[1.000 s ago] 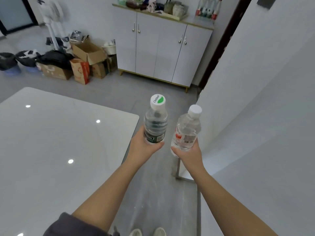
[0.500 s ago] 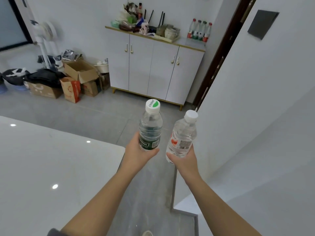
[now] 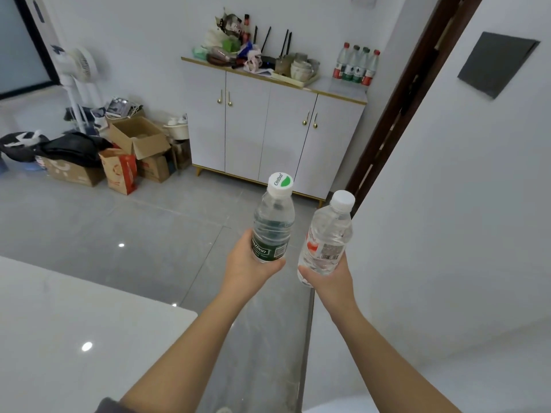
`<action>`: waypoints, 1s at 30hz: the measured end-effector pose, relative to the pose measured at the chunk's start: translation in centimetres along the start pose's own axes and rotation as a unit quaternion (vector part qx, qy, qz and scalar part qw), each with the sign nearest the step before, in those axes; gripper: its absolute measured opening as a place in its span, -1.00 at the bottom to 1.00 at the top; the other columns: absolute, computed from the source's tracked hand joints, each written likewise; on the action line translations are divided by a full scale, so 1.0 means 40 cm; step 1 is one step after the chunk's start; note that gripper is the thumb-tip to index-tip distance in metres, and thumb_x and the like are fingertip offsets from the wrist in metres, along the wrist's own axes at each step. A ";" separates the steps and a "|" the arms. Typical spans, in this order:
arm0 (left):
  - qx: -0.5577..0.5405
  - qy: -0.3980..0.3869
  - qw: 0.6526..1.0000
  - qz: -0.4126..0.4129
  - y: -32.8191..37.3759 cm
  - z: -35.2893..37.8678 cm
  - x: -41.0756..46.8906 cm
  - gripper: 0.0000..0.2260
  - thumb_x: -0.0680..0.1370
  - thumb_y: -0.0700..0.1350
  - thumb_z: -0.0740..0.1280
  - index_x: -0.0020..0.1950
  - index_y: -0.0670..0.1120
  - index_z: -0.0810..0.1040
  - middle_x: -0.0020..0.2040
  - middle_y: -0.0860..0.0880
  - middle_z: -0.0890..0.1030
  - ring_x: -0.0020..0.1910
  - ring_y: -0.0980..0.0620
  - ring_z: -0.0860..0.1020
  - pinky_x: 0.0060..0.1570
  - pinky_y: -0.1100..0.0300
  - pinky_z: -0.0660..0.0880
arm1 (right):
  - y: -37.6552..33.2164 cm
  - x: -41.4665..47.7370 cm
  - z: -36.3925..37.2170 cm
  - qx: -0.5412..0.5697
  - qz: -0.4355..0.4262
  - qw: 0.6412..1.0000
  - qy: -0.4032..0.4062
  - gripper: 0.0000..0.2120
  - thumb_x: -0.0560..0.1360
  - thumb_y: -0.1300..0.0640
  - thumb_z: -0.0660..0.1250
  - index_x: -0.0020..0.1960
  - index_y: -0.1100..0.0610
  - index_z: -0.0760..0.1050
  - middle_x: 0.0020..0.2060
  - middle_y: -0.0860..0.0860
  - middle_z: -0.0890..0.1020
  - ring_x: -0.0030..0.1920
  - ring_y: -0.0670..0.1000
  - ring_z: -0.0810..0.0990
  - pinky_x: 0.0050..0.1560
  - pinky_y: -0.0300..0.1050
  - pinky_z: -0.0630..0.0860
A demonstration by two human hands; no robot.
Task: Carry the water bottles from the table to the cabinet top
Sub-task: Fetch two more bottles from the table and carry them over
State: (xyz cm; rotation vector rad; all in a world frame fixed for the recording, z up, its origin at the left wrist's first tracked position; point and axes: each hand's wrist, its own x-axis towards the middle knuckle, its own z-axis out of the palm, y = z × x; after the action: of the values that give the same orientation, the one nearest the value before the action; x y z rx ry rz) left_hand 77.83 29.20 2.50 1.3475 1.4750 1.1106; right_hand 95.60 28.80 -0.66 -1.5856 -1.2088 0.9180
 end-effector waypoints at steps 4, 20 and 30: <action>0.004 -0.011 1.000 0.002 0.015 0.013 0.126 -0.54 0.32 -0.13 0.57 0.10 0.09 0.44 -0.08 0.17 0.58 -0.11 0.27 0.55 -0.22 0.46 0.41 | -0.020 0.115 0.016 0.003 0.002 1.000 0.013 -0.39 0.36 0.17 0.56 0.25 -0.14 0.32 0.00 -0.25 0.54 -0.03 -0.20 0.57 -0.16 -0.39 0.44; 0.006 -0.051 0.998 0.022 0.067 0.079 0.691 -0.53 0.31 -0.11 0.56 0.09 0.15 0.43 -0.11 0.23 0.58 -0.14 0.36 0.54 -0.32 0.54 0.41 | -0.098 0.645 0.114 0.004 0.018 0.998 0.066 -0.41 0.35 0.18 0.56 0.22 -0.11 0.32 -0.03 -0.19 0.56 -0.09 -0.24 0.54 -0.14 -0.37 0.39; 0.022 -0.030 0.999 -0.003 0.046 0.217 1.077 -0.51 0.31 -0.13 0.57 0.11 0.13 0.42 -0.10 0.22 0.59 -0.14 0.38 0.53 -0.28 0.57 0.41 | -0.046 1.075 0.135 0.020 0.015 0.997 0.077 -0.38 0.32 0.21 0.57 0.26 -0.01 0.35 0.02 -0.13 0.56 -0.06 -0.23 0.56 -0.11 -0.50 0.41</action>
State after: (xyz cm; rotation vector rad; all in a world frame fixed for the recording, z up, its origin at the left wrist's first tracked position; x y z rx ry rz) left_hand 83.20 72.83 1.39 1.3939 1.4670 1.0305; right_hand 100.48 71.88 -1.94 -1.6156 -1.0565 0.8164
